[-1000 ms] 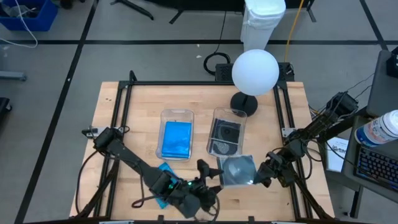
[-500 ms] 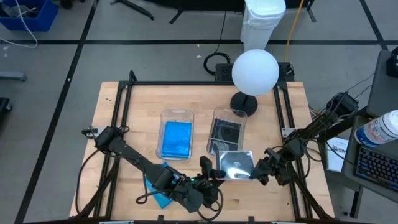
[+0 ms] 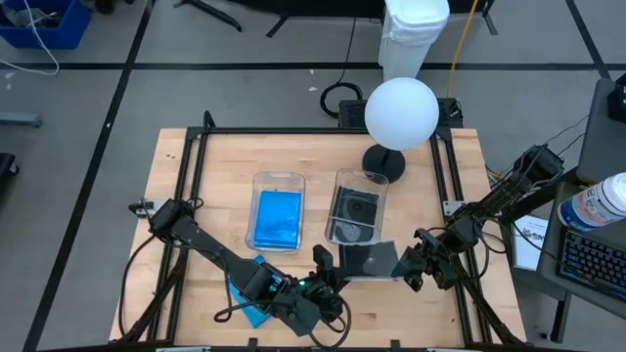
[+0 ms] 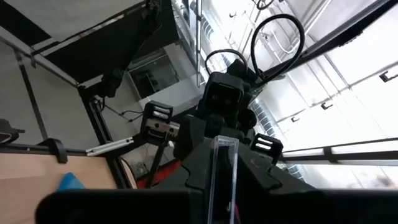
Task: Pick & place jewel cases by type
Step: Put the black CD case into the right transparent bin
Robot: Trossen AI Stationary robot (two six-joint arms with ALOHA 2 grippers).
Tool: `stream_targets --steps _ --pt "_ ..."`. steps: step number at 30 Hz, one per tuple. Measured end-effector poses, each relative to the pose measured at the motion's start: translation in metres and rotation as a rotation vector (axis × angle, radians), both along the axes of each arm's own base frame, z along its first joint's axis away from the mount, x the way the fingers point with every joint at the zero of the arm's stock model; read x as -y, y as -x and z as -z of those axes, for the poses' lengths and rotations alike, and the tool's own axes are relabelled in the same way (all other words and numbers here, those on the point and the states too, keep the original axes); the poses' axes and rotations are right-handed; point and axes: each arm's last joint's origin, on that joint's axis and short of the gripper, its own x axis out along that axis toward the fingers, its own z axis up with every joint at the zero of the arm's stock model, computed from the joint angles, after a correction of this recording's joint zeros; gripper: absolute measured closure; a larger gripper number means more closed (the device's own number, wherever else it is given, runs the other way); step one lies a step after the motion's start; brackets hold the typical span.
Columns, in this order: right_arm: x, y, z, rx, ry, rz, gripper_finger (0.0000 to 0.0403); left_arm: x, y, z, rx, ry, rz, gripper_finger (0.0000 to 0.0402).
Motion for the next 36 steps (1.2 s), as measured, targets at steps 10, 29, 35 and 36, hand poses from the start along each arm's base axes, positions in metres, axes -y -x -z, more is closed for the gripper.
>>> stream_targets --steps 10,29,35,36 --pt "-0.005 0.004 -0.002 -0.073 -0.138 0.009 0.0337 0.002 0.003 0.001 -0.009 -0.024 -0.022 0.0371" --pt "-0.026 0.03 -0.004 -0.377 -0.824 0.047 0.0212 0.014 0.017 0.007 -0.041 -0.063 -0.062 0.0371" --pt "-0.032 0.04 -0.01 -0.445 -1.165 0.11 0.0231 0.019 0.021 0.01 -0.052 -0.062 -0.046 0.0363" --pt "-0.032 0.039 -0.007 -0.461 -1.239 0.124 0.0232 0.019 0.022 0.013 -0.067 -0.08 -0.033 0.0365"
